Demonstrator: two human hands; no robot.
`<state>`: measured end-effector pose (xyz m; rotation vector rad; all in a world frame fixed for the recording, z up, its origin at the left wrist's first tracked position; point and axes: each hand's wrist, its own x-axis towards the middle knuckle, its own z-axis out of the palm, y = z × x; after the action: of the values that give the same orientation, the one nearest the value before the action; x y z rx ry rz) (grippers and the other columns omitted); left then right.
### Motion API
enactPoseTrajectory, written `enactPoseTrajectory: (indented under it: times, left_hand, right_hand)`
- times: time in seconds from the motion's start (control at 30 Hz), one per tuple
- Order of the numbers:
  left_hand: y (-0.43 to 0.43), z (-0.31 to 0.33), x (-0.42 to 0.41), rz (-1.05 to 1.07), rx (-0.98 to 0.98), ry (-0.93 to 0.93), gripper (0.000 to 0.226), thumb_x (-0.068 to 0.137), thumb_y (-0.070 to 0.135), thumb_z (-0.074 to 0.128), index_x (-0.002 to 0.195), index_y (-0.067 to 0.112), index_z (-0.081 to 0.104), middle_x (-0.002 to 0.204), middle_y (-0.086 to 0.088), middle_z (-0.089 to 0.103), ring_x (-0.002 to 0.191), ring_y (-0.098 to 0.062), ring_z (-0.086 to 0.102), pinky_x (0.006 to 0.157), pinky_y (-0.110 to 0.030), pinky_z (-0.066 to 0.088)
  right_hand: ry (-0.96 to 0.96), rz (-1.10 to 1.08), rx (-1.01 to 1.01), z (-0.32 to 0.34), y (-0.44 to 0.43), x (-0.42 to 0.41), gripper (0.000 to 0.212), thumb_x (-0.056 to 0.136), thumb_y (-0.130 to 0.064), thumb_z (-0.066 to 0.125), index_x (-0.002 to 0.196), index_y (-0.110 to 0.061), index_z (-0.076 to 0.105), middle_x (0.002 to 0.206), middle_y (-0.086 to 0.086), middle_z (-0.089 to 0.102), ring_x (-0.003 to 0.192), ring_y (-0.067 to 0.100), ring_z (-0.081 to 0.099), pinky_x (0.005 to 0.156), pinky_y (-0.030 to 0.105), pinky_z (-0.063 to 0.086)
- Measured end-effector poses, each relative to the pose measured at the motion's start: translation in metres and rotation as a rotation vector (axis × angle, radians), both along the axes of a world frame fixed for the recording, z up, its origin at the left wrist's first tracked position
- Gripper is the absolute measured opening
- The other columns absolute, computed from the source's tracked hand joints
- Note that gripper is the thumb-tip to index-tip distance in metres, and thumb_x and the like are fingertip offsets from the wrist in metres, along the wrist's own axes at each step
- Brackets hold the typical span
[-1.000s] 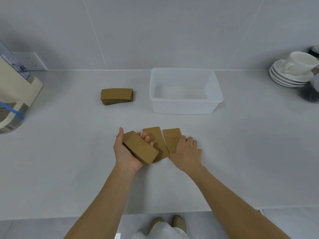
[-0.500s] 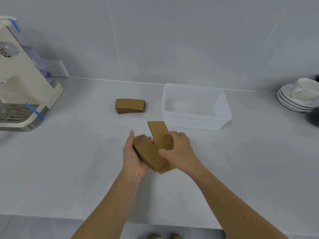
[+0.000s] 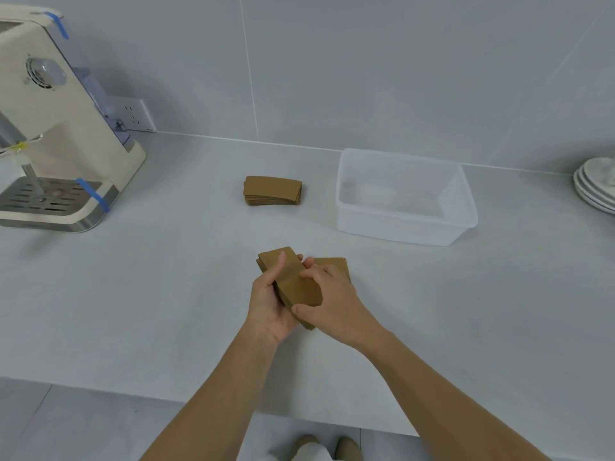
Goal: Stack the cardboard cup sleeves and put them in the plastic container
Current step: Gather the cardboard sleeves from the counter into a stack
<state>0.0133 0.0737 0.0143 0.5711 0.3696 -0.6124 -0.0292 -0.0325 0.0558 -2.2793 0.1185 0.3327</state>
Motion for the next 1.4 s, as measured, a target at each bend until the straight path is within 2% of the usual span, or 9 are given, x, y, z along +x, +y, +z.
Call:
enactPoseTrajectory:
  times: [0.23,0.37,0.47,0.57,0.77,0.93,1.1,1.27,1.4]
  left_hand:
    - [0.004,-0.008,0.002,-0.016,0.066,0.021,0.022,0.078,0.024,0.065,0.096,0.011,0.063,0.089,-0.006,0.067,0.084,-0.024,0.065,0.071,-0.037,0.057]
    - [0.008,-0.008,0.010,0.030,0.015,0.023,0.022,0.072,0.019,0.068,0.091,0.011,0.061,0.089,-0.006,0.064,0.084,-0.020,0.062,0.076,-0.039,0.055]
    - [0.013,-0.010,0.015,0.078,0.023,0.021,0.023,0.070,0.020,0.069,0.090,0.011,0.061,0.089,-0.007,0.064,0.083,-0.020,0.063,0.088,-0.045,0.050]
    - [0.019,-0.011,0.017,0.088,0.039,0.014,0.026,0.070,0.021,0.069,0.091,0.011,0.060,0.090,-0.007,0.064,0.083,-0.020,0.063,0.088,-0.045,0.050]
    - [0.023,-0.016,0.018,0.088,0.048,0.036,0.021,0.077,0.023,0.066,0.093,0.010,0.060,0.091,-0.007,0.063,0.085,-0.020,0.062,0.089,-0.045,0.049]
    - [0.023,-0.017,0.018,0.093,0.057,0.043,0.033,0.072,0.023,0.069,0.101,0.012,0.058,0.092,-0.007,0.064,0.087,-0.021,0.063,0.089,-0.046,0.049]
    - [0.022,-0.016,0.016,0.080,0.057,0.063,0.036,0.071,0.025,0.070,0.103,0.012,0.058,0.093,-0.008,0.064,0.087,-0.022,0.063,0.084,-0.045,0.052]
    - [0.017,-0.010,0.014,0.037,0.073,0.091,0.043,0.066,0.032,0.072,0.101,0.010,0.061,0.093,-0.009,0.066,0.087,-0.022,0.064,0.081,-0.046,0.052]
    - [0.009,-0.004,0.012,0.006,0.040,0.082,0.048,0.068,0.035,0.072,0.106,0.009,0.059,0.091,-0.010,0.067,0.087,-0.022,0.064,0.075,-0.044,0.056]
  right_hand:
    - [0.088,0.134,-0.006,-0.008,-0.010,0.006,0.063,0.082,-0.043,0.058,0.137,-0.021,0.038,0.137,-0.003,0.040,0.127,0.015,0.038,0.103,0.035,0.039]
    - [0.072,-0.073,0.074,-0.002,-0.022,0.014,0.058,0.083,-0.045,0.057,0.133,-0.019,0.041,0.128,0.001,0.050,0.115,0.018,0.050,0.093,0.034,0.045]
    - [0.005,-0.244,-0.155,-0.009,-0.031,0.020,0.058,0.085,-0.046,0.052,0.134,-0.016,0.039,0.132,0.005,0.048,0.121,0.023,0.045,0.101,0.039,0.038]
    - [0.052,-0.278,-0.380,-0.024,-0.034,0.018,0.067,0.087,-0.053,0.046,0.138,-0.012,0.031,0.136,0.009,0.044,0.126,0.027,0.040,0.102,0.040,0.033]
    - [0.027,-0.226,-0.639,-0.050,-0.022,0.007,0.079,0.084,-0.062,0.042,0.137,-0.007,0.025,0.134,0.010,0.043,0.123,0.026,0.040,0.099,0.037,0.034]
    - [-0.049,-0.162,-0.709,-0.056,-0.016,0.001,0.068,0.090,-0.049,0.039,0.138,-0.005,0.024,0.131,0.012,0.046,0.118,0.027,0.043,0.095,0.036,0.035]
    - [-0.014,-0.150,-0.626,-0.047,-0.019,0.002,0.054,0.087,-0.035,0.044,0.132,-0.007,0.031,0.124,0.009,0.049,0.112,0.026,0.045,0.092,0.035,0.036]
    - [0.054,-0.252,-0.296,-0.024,-0.030,0.010,0.048,0.082,-0.035,0.053,0.120,-0.008,0.043,0.115,0.009,0.050,0.112,0.026,0.044,0.093,0.037,0.039]
    - [-0.001,-0.268,-0.121,0.002,-0.030,0.014,0.051,0.081,-0.035,0.056,0.124,-0.010,0.045,0.118,0.007,0.049,0.114,0.023,0.042,0.098,0.039,0.039]
